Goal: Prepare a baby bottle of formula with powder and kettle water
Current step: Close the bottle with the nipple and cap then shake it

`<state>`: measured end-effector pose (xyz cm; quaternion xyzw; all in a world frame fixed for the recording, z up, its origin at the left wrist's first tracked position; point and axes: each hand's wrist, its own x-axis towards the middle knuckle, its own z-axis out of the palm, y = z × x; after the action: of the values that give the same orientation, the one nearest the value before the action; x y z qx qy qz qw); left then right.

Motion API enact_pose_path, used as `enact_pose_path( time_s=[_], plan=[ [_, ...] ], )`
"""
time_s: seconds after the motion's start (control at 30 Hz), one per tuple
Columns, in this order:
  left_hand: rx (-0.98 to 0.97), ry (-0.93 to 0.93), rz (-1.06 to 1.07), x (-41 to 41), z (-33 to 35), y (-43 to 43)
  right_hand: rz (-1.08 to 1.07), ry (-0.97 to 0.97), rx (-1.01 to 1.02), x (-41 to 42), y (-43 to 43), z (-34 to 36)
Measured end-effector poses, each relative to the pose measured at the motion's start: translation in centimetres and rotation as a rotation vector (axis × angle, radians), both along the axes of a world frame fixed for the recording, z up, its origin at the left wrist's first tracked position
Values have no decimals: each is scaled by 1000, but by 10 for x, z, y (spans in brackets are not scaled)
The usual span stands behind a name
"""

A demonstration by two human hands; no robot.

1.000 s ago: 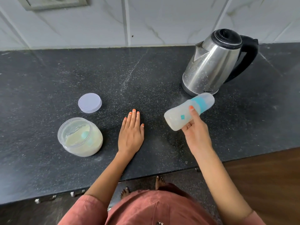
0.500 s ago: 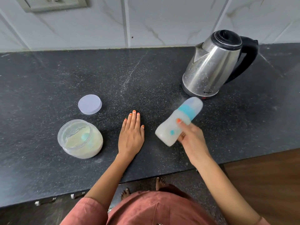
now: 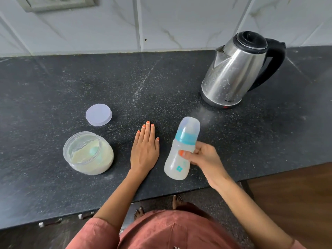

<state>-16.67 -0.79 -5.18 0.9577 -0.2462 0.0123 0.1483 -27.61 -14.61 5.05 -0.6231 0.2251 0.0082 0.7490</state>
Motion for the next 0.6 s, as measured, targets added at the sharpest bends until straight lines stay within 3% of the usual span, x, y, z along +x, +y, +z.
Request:
enact_pose_path(
  time_s=[0.17, 0.23, 0.4, 0.6],
  plan=[
    [-18, 2, 3, -1, 1, 0, -396, -144, 395, 20, -14, 6],
    [-12, 6, 7, -2, 0, 2, -386, -136, 381, 20, -10, 3],
    [-5, 5, -1, 0, 0, -1, -25, 18, 65, 0, 3, -1],
    [-12, 4, 6, -1, 0, 2, -421, -116, 391, 20, -10, 5]
  ],
)
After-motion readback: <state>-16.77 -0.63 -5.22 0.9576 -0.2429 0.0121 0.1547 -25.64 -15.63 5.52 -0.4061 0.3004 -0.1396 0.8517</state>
